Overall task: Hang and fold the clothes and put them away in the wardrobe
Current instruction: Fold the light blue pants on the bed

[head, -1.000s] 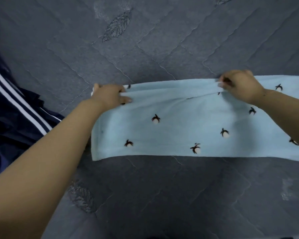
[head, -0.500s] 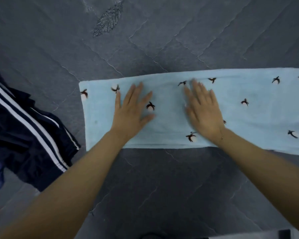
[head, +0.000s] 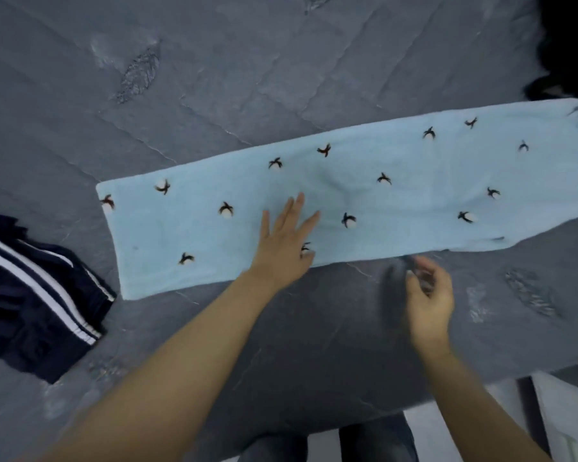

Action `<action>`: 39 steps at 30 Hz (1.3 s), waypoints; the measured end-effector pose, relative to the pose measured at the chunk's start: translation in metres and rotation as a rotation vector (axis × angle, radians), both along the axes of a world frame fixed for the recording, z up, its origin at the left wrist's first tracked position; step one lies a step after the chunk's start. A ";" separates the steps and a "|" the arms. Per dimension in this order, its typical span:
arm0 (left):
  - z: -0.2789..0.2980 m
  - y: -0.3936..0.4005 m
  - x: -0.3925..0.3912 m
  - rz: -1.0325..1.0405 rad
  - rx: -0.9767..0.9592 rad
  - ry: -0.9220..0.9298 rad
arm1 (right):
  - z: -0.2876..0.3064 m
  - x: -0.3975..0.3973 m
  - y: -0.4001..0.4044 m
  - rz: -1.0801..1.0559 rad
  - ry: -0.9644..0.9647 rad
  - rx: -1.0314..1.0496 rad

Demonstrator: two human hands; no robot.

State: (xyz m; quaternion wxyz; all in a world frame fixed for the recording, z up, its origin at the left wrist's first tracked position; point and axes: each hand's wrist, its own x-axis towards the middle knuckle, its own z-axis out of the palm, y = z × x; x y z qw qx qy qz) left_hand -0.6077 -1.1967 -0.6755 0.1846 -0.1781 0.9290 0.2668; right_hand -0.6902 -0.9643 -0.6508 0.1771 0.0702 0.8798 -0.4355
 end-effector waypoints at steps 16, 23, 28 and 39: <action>-0.054 0.106 -0.098 0.191 0.044 -0.299 | -0.058 -0.167 0.098 -0.177 0.029 0.028; -0.053 0.110 -0.108 0.215 -0.039 -0.423 | -0.059 -0.164 0.164 0.050 -0.142 -0.004; -0.049 0.114 -0.111 0.231 -0.037 -0.445 | -0.042 -0.163 0.139 -0.315 -0.855 -0.542; -0.047 0.117 -0.111 0.234 -0.038 -0.423 | -0.028 -0.162 0.095 -0.866 -1.082 -1.421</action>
